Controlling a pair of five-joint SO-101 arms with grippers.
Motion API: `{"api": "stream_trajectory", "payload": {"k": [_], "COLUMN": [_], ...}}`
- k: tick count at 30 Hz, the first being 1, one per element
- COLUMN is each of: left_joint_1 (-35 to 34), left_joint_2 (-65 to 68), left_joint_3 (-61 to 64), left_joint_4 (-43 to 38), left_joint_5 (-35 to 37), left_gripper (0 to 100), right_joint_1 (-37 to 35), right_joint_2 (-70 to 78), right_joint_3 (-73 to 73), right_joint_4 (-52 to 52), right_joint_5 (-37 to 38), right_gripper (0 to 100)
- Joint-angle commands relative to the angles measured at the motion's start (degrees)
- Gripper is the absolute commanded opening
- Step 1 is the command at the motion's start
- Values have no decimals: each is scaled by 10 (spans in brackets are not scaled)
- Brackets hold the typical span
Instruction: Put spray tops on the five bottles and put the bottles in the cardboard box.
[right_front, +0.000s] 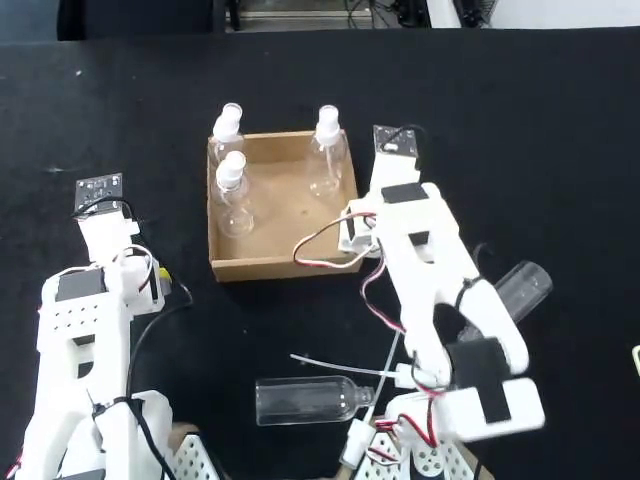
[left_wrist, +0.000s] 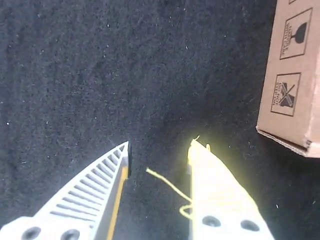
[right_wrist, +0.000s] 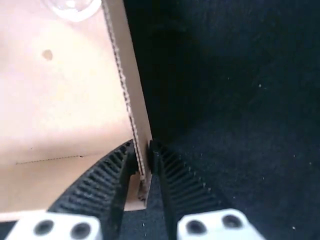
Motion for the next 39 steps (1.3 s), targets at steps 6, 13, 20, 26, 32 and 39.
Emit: {"api": "stream_trajectory", "payload": {"k": [6, 13, 20, 26, 32, 39], "left_joint_1": [-1, -3, -2, -1, -2, -1], "left_joint_2": [-16, -16, -16, -16, -16, -16], "left_joint_3": [-6, -4, -4, -4, -4, -4], "left_joint_4": [-10, -6, -6, -9, -10, -10], "left_joint_5": [4, 4, 4, 4, 3, 3], "left_gripper": [181, 181, 181, 181, 181, 181], "right_joint_1": [-15, -35, -35, -31, -33, -33], "right_joint_2": [-106, -64, -60, -59, -59, -60], "right_joint_3": [41, 36, -51, -172, -204, -146], "right_joint_4": [5, 2, 74, 156, 147, 79], "right_joint_5": [0, 19, 55, 108, 177, 206], "right_gripper": [32, 136, 201, 198, 2, 10]}}
